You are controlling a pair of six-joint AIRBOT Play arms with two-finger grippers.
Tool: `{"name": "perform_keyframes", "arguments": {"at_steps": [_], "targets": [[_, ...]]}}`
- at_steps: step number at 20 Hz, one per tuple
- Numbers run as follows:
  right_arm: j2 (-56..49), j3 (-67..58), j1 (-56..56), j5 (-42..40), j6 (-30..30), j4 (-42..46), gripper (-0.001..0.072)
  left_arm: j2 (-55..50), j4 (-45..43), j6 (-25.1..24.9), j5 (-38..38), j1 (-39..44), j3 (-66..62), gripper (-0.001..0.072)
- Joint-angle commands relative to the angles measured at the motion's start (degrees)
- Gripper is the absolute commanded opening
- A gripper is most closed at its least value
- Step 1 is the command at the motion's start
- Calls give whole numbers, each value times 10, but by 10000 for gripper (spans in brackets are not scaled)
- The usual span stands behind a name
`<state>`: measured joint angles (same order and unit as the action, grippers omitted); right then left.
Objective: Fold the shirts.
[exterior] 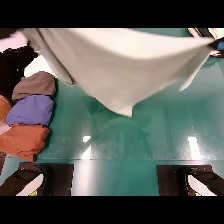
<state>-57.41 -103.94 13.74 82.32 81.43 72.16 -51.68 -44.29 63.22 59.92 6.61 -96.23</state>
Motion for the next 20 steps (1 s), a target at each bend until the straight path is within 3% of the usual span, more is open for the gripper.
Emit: {"name": "perform_keyframes", "arguments": {"at_steps": [1, 6, 8, 11, 13, 16, 20], "targets": [[0, -95, 0, -1, -6, 9, 13, 54, -10, 20, 4, -1, -55, 22], [0, -181, 0, 8, -4, 84, 12, 55, -31, 46, 21, -1, -108, 22], [-4, -170, 0, 5, 0, 101, 12, 39, -73, 80, 61, -1, -103, 23], [-45, -121, 0, 15, 6, 104, 12, -7, -141, 121, 129, -1, -45, 23], [-108, -96, 0, 50, 7, 99, 12, -46, -143, 125, 149, -1, 36, 23], [-226, -77, 0, 83, 5, 99, 12, -115, -140, 129, 122, -1, 174, 23], [-357, -46, 0, 24, -10, 99, 12, -230, -145, 110, -26, -1, 266, 23]]}}
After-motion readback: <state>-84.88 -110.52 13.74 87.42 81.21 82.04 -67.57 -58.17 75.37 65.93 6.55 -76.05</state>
